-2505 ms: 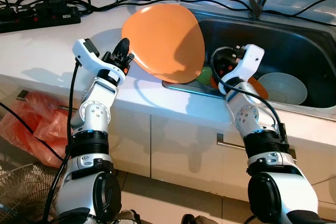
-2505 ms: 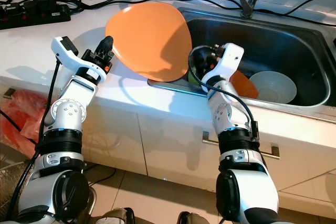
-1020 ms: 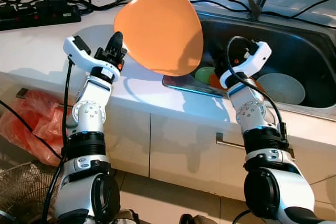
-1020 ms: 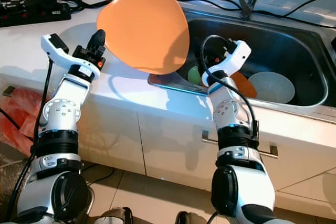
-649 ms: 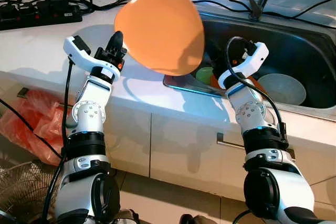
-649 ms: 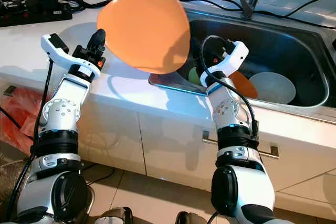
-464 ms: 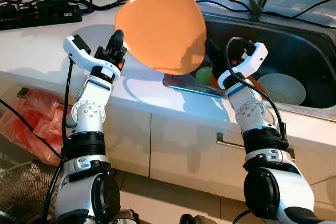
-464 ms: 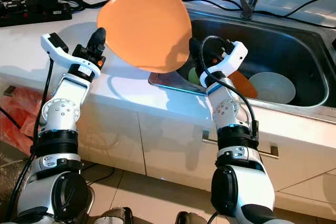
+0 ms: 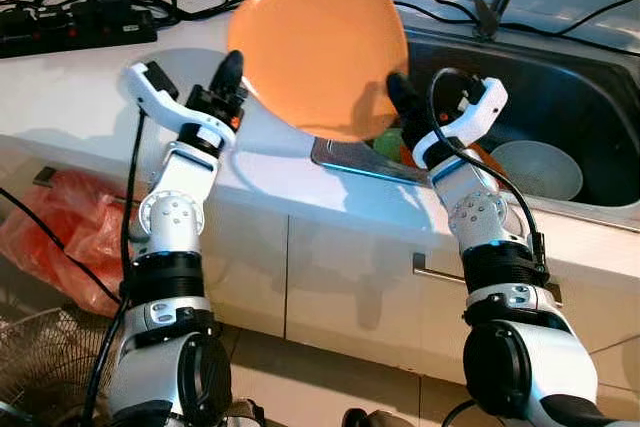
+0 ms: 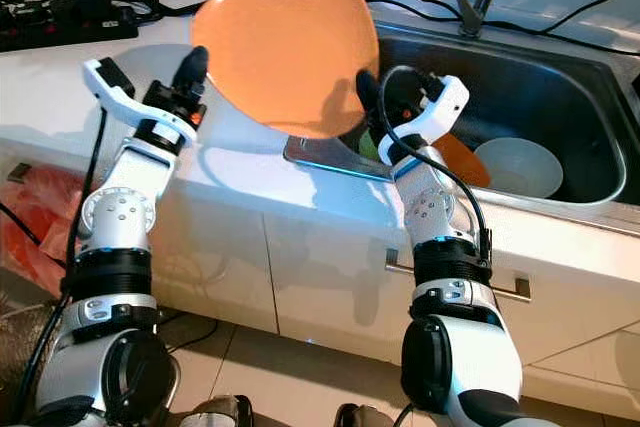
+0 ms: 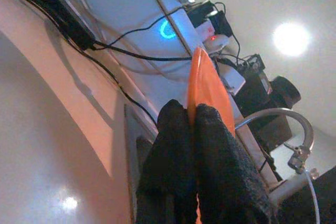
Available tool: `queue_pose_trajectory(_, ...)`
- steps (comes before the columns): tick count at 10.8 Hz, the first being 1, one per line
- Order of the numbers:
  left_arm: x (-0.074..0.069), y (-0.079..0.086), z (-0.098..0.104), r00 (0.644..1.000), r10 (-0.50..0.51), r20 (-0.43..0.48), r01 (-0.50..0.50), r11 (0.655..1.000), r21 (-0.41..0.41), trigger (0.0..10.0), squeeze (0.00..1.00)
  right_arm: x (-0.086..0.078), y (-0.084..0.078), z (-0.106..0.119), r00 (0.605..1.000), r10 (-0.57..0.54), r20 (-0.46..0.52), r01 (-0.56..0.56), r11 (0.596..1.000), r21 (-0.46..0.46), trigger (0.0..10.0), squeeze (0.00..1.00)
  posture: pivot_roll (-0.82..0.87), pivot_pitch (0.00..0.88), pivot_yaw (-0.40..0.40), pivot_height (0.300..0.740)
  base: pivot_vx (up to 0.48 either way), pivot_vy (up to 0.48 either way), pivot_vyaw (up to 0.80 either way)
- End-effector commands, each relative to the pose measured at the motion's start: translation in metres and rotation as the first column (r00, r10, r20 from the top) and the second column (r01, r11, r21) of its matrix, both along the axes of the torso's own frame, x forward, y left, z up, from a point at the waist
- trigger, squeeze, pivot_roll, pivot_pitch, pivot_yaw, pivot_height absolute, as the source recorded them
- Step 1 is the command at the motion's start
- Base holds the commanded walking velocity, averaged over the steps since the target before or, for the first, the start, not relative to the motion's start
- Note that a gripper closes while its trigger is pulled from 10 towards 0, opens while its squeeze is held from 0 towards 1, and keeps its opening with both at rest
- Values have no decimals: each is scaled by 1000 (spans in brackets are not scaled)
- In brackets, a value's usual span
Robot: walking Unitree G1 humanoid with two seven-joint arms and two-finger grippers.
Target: Kitchen organization
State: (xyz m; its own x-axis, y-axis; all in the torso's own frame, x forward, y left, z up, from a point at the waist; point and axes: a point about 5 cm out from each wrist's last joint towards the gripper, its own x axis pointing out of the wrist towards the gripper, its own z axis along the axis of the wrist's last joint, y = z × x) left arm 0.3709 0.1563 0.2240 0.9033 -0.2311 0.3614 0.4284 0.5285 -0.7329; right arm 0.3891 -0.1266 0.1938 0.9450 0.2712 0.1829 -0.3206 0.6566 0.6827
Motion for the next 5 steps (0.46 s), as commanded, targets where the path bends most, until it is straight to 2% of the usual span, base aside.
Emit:
queue_pose_trajectory(1, -3, -7, 14, 996, -39, 76, 40, 999, -5, 10000, 0, -1, 0, 4, 1000, 16, 17, -17, 999, 28, 10000, 0, 57, 78, -66, 740, 0, 0, 0)
queue_pose_trajectory(2, -3, -7, 13, 996, -42, 73, 42, 999, -3, 10000, 0, -2, 3, 6, 999, 38, 30, -40, 998, 39, 10000, 0, 57, 82, -64, 740, 0, 0, 0)
queue_pose_trajectory(3, -3, -7, 13, 996, -45, 72, 45, 999, -1, 10000, 0, -4, 6, 7, 997, 63, 46, -65, 997, 49, 9373, 0, 57, 82, -64, 740, 0, 0, 0)
queue_pose_trajectory(4, -3, -8, 13, 996, -47, 72, 47, 999, -1, 10000, 0, -5, 8, 9, 995, 79, 60, -82, 995, 56, 0, 0, 56, 84, -64, 740, 0, 0, 0)
queue_pose_trajectory(5, -3, -8, 13, 996, -48, 71, 48, 999, 0, 10000, 0, -6, 9, 9, 994, 87, 65, -90, 994, 54, 0, 0, 55, 86, -64, 740, 0, 0, 0)
